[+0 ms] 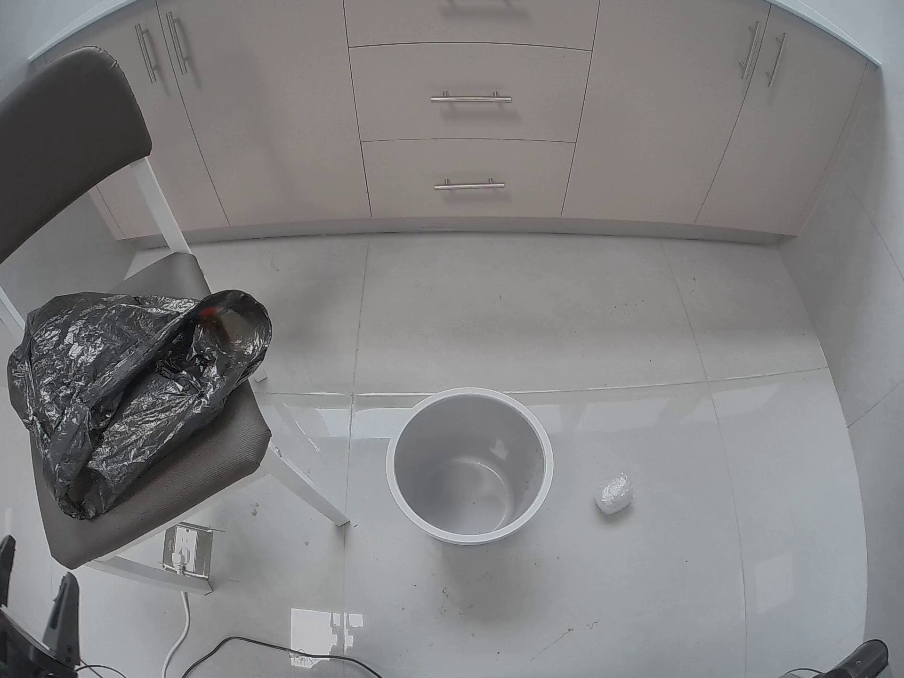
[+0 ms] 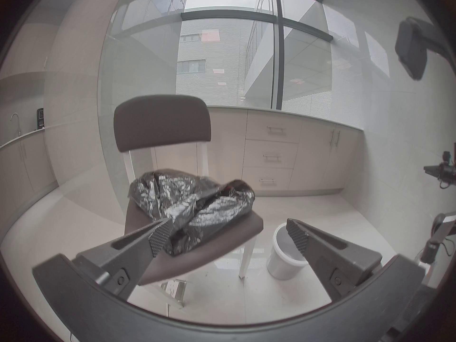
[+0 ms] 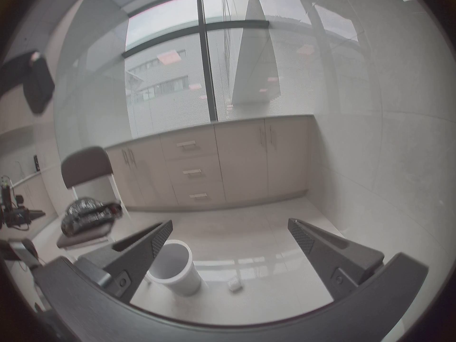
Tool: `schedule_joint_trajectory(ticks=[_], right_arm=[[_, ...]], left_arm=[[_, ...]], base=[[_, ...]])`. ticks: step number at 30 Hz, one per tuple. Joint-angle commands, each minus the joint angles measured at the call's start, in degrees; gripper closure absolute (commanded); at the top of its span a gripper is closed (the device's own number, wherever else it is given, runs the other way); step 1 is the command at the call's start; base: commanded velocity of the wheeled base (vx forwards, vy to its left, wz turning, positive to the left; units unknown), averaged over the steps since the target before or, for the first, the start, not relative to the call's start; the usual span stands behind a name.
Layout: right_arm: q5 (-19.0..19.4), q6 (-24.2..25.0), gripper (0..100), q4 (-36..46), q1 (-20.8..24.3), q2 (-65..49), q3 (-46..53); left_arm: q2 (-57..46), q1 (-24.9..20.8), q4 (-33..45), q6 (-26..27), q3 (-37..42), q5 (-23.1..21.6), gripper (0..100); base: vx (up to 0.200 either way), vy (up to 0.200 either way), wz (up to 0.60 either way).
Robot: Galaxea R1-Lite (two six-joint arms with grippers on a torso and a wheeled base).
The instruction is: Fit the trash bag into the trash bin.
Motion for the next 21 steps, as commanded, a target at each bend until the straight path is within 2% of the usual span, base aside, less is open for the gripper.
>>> schedule_joint_trajectory(ticks=[1,3,8,11,12,15,18,19,21], right_arm=[[4.9,3.3,0,-5.7,5.8,29.9,-23.1],[4.9,3.3,0,-7.8,6.7,32.4,-22.7],[4.9,3.5,0,-18.3,11.6,46.7,-21.6],[4.9,6.2,0,-24.2,12.6,53.3,-21.5],[4.9,8.0,0,-27.7,13.0,56.7,-21.2],[4.9,9.8,0,-35.2,13.4,63.0,-19.8],[4.9,10.0,0,-39.1,13.5,65.6,-18.5],[4.8,10.4,0,-44.4,13.5,69.0,-16.7],[4.7,10.2,0,-48.1,13.6,71.0,-15.6]], left_arm=[[17.2,-2.2,6.3,2.0,-20.3,0.2,0],[19.4,-2.3,6.4,3.7,-20.3,0.2,0],[36.0,-2.5,6.0,13.3,-21.0,0.8,0],[42.6,-1.5,3.9,18.1,-21.5,2.3,0],[45.6,-0.2,2.7,21.0,-21.6,4.2,0],[51.7,3.5,0.4,23.9,-22.2,7.3,0],[54.8,4.9,-0.7,24.2,-22.6,7.7,0],[58.5,7.5,-1.7,24.7,-22.9,7.8,0],[60.3,9.3,-2.4,25.8,-22.9,7.8,0]], base=[[0.0,0.0,0.0],[0.0,0.0,0.0],[0.0,0.0,0.0],[0.0,0.0,0.0],[0.0,0.0,0.0],[0.0,0.0,0.0],[0.0,0.0,0.0],[0.0,0.0,0.0],[0.0,0.0,0.0]])
